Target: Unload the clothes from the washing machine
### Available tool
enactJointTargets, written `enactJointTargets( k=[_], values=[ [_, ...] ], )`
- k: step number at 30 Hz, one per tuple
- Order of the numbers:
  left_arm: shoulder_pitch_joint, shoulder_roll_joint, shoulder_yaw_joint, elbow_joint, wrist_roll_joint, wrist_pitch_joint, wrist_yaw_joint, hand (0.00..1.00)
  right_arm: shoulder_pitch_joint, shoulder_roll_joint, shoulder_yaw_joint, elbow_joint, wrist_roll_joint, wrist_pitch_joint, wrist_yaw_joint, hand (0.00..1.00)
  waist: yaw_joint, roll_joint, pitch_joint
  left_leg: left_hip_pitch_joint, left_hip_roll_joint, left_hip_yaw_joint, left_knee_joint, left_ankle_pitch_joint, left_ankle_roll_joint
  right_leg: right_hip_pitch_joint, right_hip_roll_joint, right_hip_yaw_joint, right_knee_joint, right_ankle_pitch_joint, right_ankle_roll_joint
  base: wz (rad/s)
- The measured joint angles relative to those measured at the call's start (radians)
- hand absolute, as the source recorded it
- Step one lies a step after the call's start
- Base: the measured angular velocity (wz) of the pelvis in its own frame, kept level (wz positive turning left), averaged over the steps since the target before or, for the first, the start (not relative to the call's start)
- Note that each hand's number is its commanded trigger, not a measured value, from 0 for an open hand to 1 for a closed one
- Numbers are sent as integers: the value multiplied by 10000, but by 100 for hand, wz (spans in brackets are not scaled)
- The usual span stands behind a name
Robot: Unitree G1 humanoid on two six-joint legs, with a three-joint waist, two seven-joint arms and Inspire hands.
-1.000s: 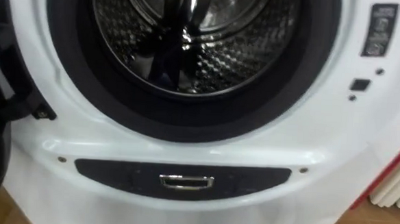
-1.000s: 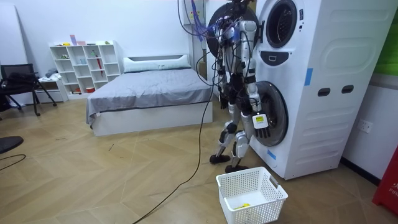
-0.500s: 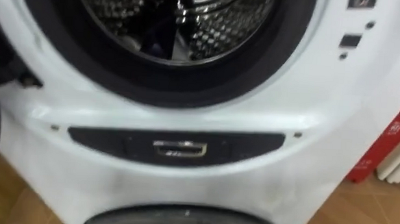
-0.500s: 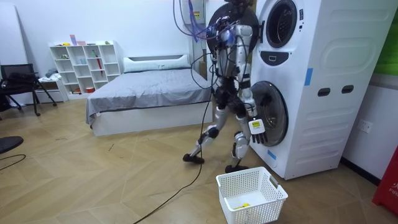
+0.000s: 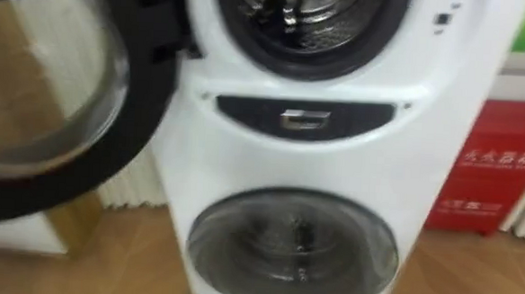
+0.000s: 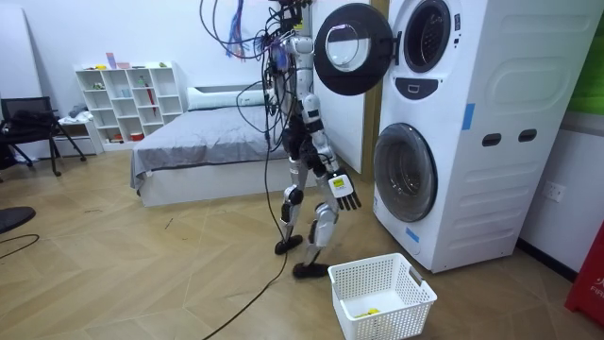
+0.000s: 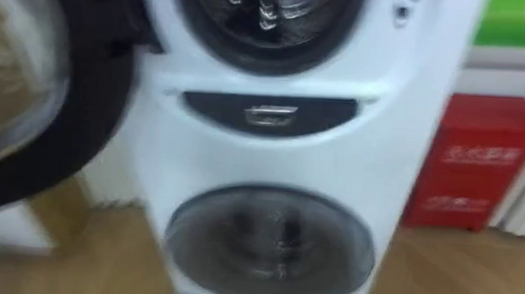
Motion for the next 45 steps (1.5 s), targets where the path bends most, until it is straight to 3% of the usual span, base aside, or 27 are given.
enactJointTargets(
  k=[1,2,5,8,11,16,17,19,24,28,30,33,35,36,38,41,45],
  values=[
    [205,-4,56,32,-37,71,-37,0,-291,6,111,43,-33,0,24,0,147,139,36,-68,-151,-162,14,54,37,141,186,80,-757,-3,-225,-86],
    [252,-10,193,211,-62,132,-136,0,-393,80,265,3,-84,-55,118,0,152,325,34,-132,-195,-656,-58,130,175,275,545,232,-1390,439,-321,-86],
    [155,150,609,255,-212,27,-144,0,-191,293,559,42,-164,7,466,0,153,149,41,-122,-24,-787,-419,351,174,657,940,218,-2513,1117,-451,-29],
    [289,145,733,291,-725,-21,-137,0,155,259,528,48,-147,5,485,0,150,-128,46,-154,147,-613,-355,326,144,794,1134,316,-2999,1401,-467,-18],
    [478,108,983,298,-1375,8,-155,0,356,260,506,49,-134,9,430,0,186,-161,40,-182,270,-603,-326,297,97,889,1292,322,-3458,1633,-511,-8],
    [791,91,1661,709,-2461,6,-167,0,335,246,88,104,-215,9,569,0,295,48,49,-72,287,-1170,-488,236,-5,910,1452,217,-3508,1565,-601,-9],
    [865,55,1881,846,-2804,12,-171,0,334,246,-94,103,-215,16,612,0,310,135,83,37,291,-1270,-563,240,-13,975,1503,256,-3518,1559,-612,-15],
    [984,26,2127,954,-3451,13,-129,0,298,241,-97,101,-208,63,596,0,341,184,61,93,288,-1406,-577,241,-15,988,1536,320,-3493,1504,-654,-17],
    [978,19,2717,978,-5286,162,-8,0,363,210,-292,77,-124,303,442,0,451,283,127,216,259,-1620,-618,242,-17,1116,1550,392,-3516,1408,-634,-2],
    [801,83,3939,440,-6536,204,191,0,317,126,-1351,-208,-148,334,356,0,472,328,118,188,236,-1708,-702,242,-17,1094,1518,278,-3499,1389,-618,9],
    [706,315,4271,-311,-7620,157,279,0,290,68,-1661,-281,-209,328,283,0,487,293,107,152,222,-1879,-701,243,-19,1117,1504,188,-3499,1384,-611,17],
    [390,722,4574,-441,-8309,115,231,0,294,-85,-1989,-386,-226,323,354,0,527,305,97,165,206,-1938,-702,245,-22,1147,1484,171,-3499,1382,-609,5],
    [36,1169,5237,-758,-8654,128,237,0,402,-245,-2368,-424,-253,296,419,0,538,351,75,174,197,-1937,-711,245,-21,1223,1499,174,-3648,1409,-583,4],
    [-29,1322,5252,-879,-8865,128,234,0,410,-277,-2452,-476,-262,294,419,0,553,376,70,166,198,-1938,-727,245,-21,1227,1506,175,-3662,1421,-583,0],
    [-146,1930,5257,-1281,-9651,124,127,0,525,-468,-2511,-552,-255,295,425,0,550,543,13,144,191,-1941,-784,244,-21,1244,1516,186,-3642,1449,-573,-2],
    [-149,2424,5350,-2141,-10025,122,-92,0,712,-670,-2525,-682,-414,296,441,0,549,730,-12,73,177,-1967,-782,244,-18,1186,1498,185,-3606,1454,-569,-2],
    [-175,2766,5589,-2857,-10007,142,-382,0,1051,-738,-2535,-1026,-580,354,460,0,566,888,-39,22,174,-1942,-760,246,-17,1106,1492,178,-3610,1454,-569,0]
  ],
)
